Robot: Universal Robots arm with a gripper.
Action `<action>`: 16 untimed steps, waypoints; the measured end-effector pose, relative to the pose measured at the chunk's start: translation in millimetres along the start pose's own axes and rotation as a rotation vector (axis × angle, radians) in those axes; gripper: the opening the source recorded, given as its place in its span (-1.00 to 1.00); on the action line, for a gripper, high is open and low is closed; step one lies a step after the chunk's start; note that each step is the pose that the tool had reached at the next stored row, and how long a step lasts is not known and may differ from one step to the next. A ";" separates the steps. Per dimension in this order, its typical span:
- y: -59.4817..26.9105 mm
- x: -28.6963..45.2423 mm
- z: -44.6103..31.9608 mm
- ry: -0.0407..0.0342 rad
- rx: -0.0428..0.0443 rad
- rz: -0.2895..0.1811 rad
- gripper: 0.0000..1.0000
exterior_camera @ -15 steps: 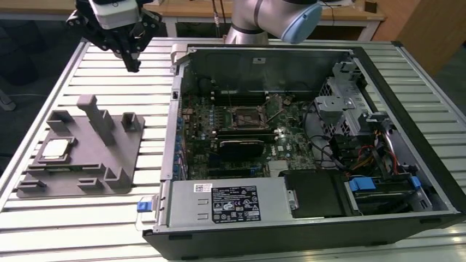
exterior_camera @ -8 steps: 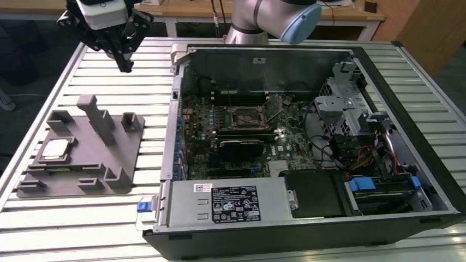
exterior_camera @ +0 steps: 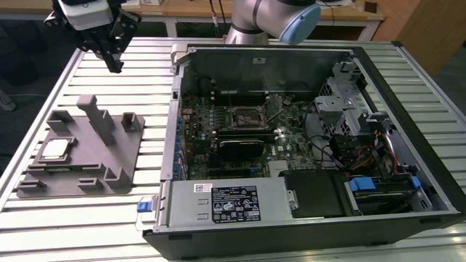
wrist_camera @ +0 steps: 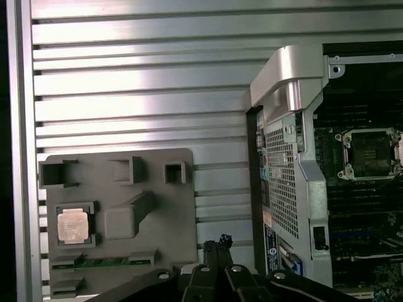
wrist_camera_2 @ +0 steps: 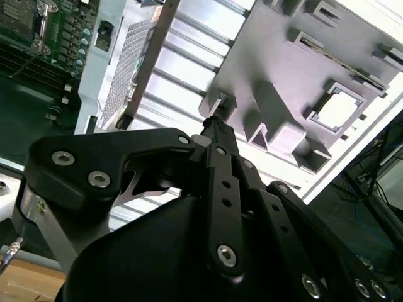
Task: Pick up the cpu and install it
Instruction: 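Reach for the cpu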
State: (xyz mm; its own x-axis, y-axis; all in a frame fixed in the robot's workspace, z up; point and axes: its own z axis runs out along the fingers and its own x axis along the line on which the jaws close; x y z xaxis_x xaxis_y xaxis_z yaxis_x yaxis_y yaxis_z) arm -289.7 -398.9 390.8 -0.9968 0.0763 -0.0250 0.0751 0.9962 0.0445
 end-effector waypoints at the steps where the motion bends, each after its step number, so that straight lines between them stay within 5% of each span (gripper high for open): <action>1: -0.1 1.8 0.0 0.0001 0.0000 0.000 -0.79; 16: -2.1 27.0 1.7 0.0000 0.0000 0.000 -0.79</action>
State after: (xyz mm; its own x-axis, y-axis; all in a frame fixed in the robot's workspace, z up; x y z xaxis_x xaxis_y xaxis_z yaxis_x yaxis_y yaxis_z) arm -316.8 -398.9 388.3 -0.9968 0.0763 -0.0250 0.0751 0.9962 0.0445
